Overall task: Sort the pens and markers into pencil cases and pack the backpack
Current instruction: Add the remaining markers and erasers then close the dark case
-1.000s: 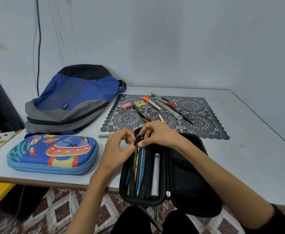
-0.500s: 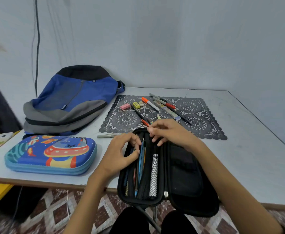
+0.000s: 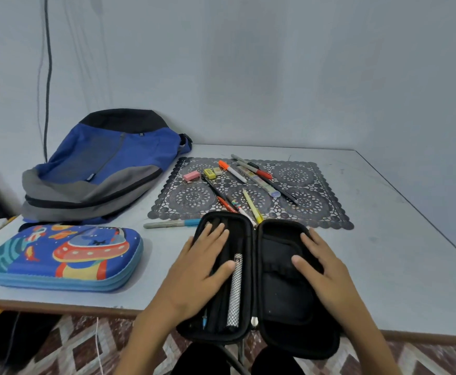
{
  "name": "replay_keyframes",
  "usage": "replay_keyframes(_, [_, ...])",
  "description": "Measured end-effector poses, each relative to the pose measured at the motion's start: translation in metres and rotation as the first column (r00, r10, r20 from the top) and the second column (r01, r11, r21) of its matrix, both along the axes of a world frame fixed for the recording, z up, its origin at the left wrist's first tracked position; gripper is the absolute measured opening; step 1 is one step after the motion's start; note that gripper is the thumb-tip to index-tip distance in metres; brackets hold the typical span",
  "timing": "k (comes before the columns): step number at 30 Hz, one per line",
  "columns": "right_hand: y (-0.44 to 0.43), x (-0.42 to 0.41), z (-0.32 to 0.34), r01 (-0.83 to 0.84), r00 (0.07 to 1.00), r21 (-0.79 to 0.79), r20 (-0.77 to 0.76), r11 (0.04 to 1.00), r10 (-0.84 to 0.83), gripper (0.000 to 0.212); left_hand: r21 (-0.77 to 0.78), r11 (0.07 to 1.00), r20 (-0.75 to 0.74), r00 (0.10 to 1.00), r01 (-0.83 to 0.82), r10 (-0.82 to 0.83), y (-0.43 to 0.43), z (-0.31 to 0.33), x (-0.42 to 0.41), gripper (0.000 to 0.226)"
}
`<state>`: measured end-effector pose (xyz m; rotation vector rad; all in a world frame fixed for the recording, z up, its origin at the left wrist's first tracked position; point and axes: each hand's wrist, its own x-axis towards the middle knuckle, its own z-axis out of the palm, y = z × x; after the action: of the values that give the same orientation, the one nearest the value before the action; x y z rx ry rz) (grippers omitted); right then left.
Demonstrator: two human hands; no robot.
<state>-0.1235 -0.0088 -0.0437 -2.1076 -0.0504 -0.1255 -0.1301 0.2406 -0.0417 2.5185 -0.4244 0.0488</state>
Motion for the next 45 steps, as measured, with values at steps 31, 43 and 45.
replay_keyframes(31, [0.058,0.133,0.045,-0.037,0.992,-0.606,-0.117,0.795,-0.043,0.024,0.173,0.984,0.026,0.999,-0.05,0.046,0.013,0.013,-0.013,0.084])
replay_keyframes(43, [0.007,0.103,0.08,-0.131,0.991,0.554,0.087,0.822,0.099,0.011,0.136,0.991,0.002,1.0,-0.019,0.019,0.01,0.008,-0.014,0.068])
replay_keyframes(45, [0.0,0.099,0.084,-0.204,0.979,0.599,0.121,0.774,0.164,0.018,0.124,0.992,-0.001,1.0,-0.021,0.022,0.01,0.008,-0.014,0.065])
